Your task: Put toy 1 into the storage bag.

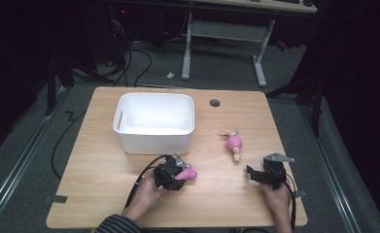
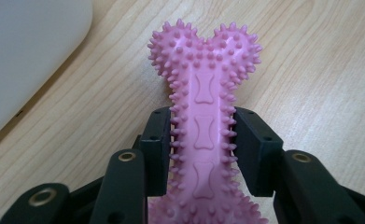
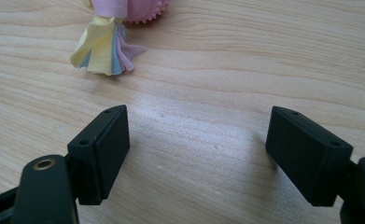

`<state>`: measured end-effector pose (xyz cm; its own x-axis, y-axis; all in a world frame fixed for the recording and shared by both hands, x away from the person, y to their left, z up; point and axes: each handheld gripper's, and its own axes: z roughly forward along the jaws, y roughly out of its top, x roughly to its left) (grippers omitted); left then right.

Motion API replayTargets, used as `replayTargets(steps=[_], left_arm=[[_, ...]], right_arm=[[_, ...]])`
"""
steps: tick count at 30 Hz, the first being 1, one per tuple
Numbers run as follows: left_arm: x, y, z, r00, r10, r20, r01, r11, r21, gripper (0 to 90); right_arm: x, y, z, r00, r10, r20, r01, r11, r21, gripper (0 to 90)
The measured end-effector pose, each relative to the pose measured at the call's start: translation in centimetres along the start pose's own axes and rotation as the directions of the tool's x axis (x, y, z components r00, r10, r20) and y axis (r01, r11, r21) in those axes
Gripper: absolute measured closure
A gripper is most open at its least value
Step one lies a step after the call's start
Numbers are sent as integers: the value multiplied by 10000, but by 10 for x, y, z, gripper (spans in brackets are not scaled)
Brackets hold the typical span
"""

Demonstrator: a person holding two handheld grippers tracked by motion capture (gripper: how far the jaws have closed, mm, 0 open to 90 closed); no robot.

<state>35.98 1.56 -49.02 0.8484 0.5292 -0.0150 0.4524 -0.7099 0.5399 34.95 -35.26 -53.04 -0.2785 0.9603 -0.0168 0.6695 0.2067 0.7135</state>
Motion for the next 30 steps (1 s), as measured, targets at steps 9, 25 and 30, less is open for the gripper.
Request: replayTargets(steps=[9, 25, 30], left_arm=[[7, 0, -21, 9993, -350, 141, 356, 9982, -488, 589], [24, -11, -70, 9959, -895, -99, 871, 9855, -1454, 590], [29, -17, -94, 9927, -1193, -200, 1135, 9755, -1884, 590]], right_arm=[[0, 0, 0, 10000, 2, -1, -2, 10000, -1, 217], [0, 0, 0, 10000, 3, -3, -3, 10000, -2, 217], [0, 0, 0, 10000, -12, 3, 12, 10000, 1, 217]])
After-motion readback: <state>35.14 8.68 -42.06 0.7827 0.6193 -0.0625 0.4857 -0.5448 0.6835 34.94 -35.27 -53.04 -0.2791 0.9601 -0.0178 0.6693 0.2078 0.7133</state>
